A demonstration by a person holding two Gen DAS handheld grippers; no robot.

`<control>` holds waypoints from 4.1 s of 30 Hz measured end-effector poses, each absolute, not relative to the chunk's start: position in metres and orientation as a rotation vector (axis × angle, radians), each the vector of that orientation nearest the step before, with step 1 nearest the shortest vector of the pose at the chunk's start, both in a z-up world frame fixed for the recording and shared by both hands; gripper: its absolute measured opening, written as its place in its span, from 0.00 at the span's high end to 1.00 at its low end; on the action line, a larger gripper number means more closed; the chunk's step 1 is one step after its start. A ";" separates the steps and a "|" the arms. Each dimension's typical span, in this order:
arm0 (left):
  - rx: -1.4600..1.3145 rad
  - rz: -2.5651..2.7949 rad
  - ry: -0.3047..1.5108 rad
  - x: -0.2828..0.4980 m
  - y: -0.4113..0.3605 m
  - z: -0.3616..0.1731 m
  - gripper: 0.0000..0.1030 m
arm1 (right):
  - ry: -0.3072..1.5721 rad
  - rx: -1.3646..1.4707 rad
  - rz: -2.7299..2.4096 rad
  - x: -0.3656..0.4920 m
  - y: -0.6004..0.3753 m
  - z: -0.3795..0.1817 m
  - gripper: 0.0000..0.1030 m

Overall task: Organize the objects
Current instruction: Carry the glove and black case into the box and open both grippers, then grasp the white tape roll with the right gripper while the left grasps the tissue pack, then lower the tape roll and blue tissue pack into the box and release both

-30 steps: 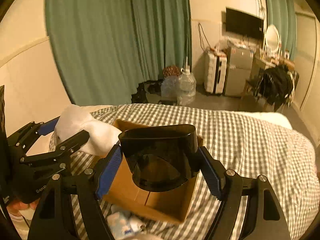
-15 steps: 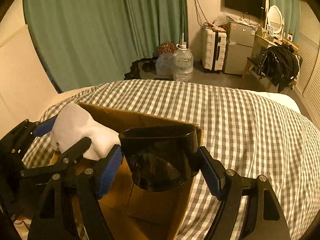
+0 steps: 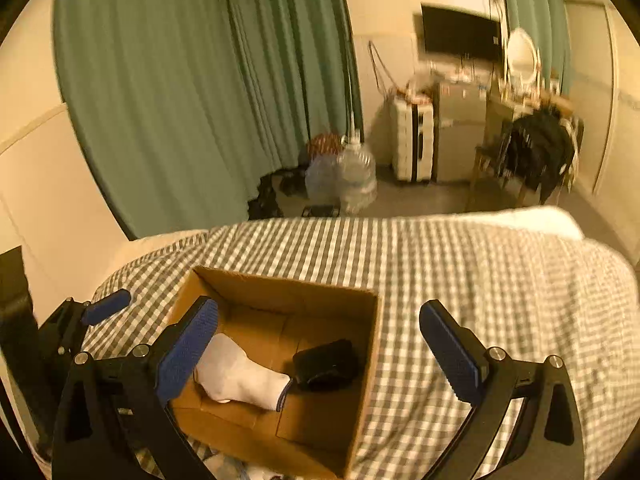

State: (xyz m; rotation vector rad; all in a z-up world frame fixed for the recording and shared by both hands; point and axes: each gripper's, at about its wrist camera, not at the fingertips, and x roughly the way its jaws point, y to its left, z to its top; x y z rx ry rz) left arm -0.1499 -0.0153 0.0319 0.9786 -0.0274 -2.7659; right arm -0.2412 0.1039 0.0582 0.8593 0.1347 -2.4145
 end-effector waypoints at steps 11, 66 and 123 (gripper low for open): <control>0.830 -2.695 0.116 -0.058 -0.044 0.054 0.00 | 0.198 0.701 -2.480 -0.151 0.134 0.103 0.02; 1.318 -2.618 0.116 -0.044 0.032 -0.098 0.00 | 0.418 1.122 -2.291 -0.113 0.136 -0.055 0.19; 0.748 -2.734 0.060 -0.087 -0.015 0.101 0.20 | 0.197 0.694 -2.331 -0.137 0.116 0.108 0.19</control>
